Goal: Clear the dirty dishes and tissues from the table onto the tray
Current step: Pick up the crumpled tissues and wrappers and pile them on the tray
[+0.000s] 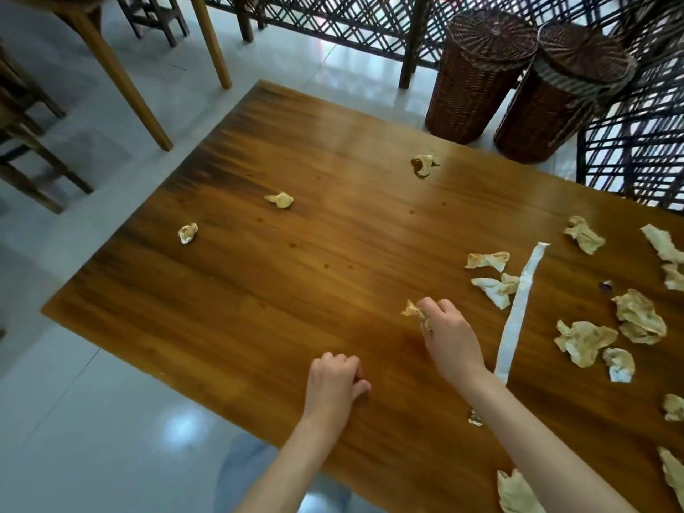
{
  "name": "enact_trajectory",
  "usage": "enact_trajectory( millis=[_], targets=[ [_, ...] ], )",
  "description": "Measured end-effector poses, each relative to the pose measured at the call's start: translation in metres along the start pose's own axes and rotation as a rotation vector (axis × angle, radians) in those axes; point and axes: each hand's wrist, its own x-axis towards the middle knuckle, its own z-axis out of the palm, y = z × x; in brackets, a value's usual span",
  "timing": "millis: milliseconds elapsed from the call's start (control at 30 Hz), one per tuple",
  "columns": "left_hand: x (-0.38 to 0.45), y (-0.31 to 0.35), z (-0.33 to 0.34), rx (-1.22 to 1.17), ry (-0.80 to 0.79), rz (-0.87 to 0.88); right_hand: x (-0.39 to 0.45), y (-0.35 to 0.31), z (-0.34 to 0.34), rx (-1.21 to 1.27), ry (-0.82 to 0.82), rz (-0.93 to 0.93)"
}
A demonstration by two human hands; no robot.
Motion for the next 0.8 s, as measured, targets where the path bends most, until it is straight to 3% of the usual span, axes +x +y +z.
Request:
enact_trajectory(
  millis=[300, 533, 800],
  targets=[
    [0.042, -0.057, -0.032, -0.116, -0.008, 0.168, 0.044, -0.068, 0.028, -0.011, 0.079, 0.152],
    [0.042, -0.08, -0.05, -0.125, -0.186, 0.439, 0.057, -0.107, 0.044, 0.0, 0.218, 0.306],
    [0.031, -0.086, -0.049, -0.128, -0.132, 0.547, 0.031, -0.111, 0.05, -0.012, 0.253, 0.354]
  ],
)
